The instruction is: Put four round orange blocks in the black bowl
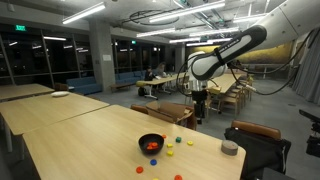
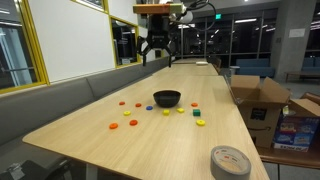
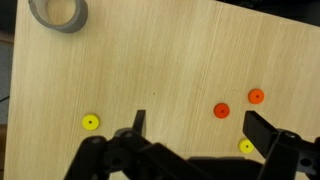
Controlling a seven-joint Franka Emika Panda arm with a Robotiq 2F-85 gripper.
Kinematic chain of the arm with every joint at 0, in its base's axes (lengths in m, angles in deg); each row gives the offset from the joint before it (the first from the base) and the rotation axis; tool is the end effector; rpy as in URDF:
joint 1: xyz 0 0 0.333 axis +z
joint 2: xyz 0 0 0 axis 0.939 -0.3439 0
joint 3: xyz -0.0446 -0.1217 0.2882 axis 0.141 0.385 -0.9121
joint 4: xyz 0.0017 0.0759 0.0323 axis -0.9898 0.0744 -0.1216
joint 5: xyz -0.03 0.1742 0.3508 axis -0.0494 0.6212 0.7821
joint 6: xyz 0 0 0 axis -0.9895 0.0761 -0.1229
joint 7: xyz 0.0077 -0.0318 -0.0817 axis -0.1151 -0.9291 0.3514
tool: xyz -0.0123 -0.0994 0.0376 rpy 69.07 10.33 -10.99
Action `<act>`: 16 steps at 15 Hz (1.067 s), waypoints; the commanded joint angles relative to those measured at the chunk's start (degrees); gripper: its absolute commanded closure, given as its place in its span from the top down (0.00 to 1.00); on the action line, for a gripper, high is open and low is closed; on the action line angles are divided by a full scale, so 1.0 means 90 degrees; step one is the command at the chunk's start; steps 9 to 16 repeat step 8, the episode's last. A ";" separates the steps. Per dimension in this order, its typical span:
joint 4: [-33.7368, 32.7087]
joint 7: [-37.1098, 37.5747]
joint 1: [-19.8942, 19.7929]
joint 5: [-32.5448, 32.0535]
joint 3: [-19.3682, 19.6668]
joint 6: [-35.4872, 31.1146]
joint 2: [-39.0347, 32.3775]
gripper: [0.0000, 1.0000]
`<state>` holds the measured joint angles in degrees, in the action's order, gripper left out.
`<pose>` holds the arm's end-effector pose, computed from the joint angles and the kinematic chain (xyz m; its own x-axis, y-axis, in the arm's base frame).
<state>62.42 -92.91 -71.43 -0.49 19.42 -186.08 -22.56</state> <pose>0.5125 -0.0339 0.3986 0.9397 0.3104 -0.1434 0.3066 -0.9506 -0.0478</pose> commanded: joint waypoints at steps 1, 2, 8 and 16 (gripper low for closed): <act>-0.0009 0.0000 -0.0004 0.0000 0.0005 0.0125 -0.0002 1.00; -0.0009 -0.0001 -0.0006 0.0000 0.0011 0.0239 -0.0003 1.00; -0.0009 -0.0004 -0.0007 0.0000 0.0016 0.0317 -0.0005 1.00; -0.0009 -0.0004 -0.0007 0.0000 0.0016 0.0317 -0.0005 1.00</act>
